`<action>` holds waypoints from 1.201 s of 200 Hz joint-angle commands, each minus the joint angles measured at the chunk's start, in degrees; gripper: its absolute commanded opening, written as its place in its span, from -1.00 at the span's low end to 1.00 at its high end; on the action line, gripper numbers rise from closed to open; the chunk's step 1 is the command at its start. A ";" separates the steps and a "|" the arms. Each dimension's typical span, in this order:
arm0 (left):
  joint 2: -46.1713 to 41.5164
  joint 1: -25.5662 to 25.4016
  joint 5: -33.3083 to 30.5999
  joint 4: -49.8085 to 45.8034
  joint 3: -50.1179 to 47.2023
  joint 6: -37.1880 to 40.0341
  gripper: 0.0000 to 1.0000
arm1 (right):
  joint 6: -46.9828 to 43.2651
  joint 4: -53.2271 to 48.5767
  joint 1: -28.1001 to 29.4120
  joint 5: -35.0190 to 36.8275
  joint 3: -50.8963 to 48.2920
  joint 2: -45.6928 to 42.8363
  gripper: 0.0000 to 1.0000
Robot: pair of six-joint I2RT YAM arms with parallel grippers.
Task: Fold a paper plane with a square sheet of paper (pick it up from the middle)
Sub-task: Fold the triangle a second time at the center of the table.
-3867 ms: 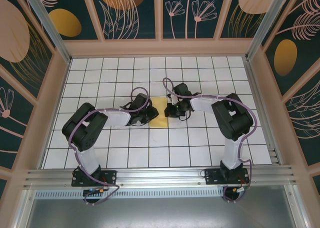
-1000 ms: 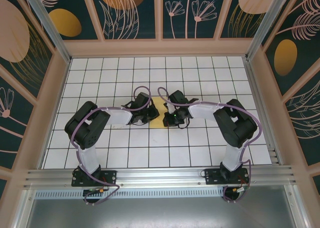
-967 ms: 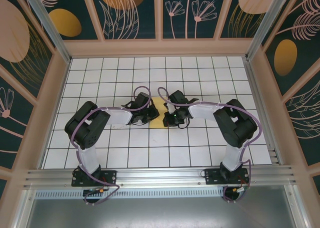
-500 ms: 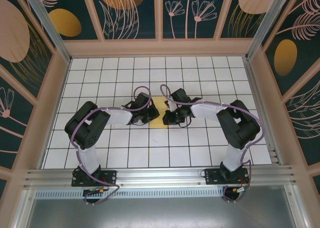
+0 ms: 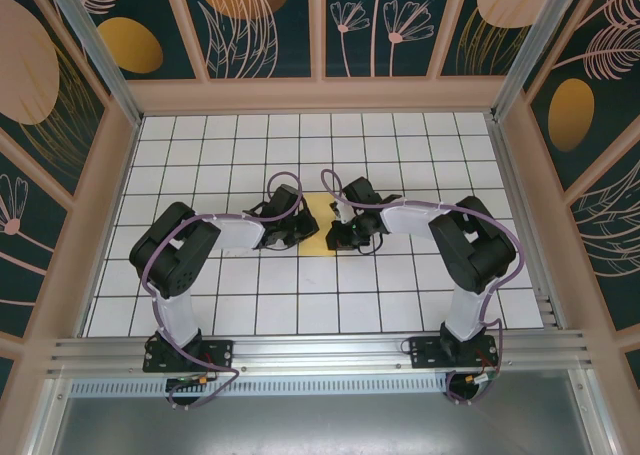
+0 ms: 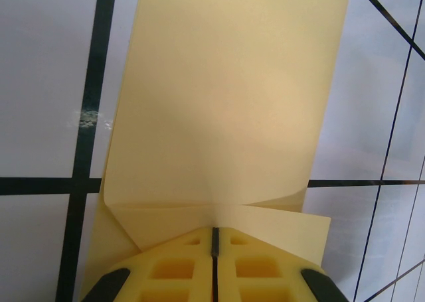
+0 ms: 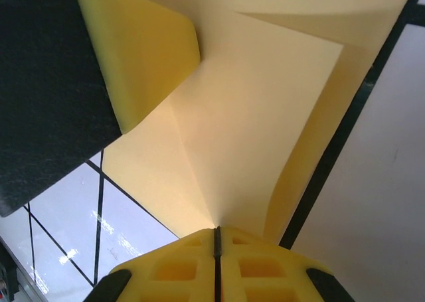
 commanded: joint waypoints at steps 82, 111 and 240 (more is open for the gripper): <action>2.84 -0.30 -2.39 -5.27 -1.90 -0.64 -0.81 | -0.19 -2.45 -0.17 -1.04 -3.77 0.06 -0.81; 2.99 -0.27 -2.43 -5.11 -2.09 -0.62 -0.81 | 0.31 -3.03 -0.22 -0.53 -5.68 -1.94 -0.81; 2.97 -0.41 1.30 -2.33 -3.30 -0.64 -0.81 | 4.54 2.09 -0.57 -1.81 2.93 0.66 -0.84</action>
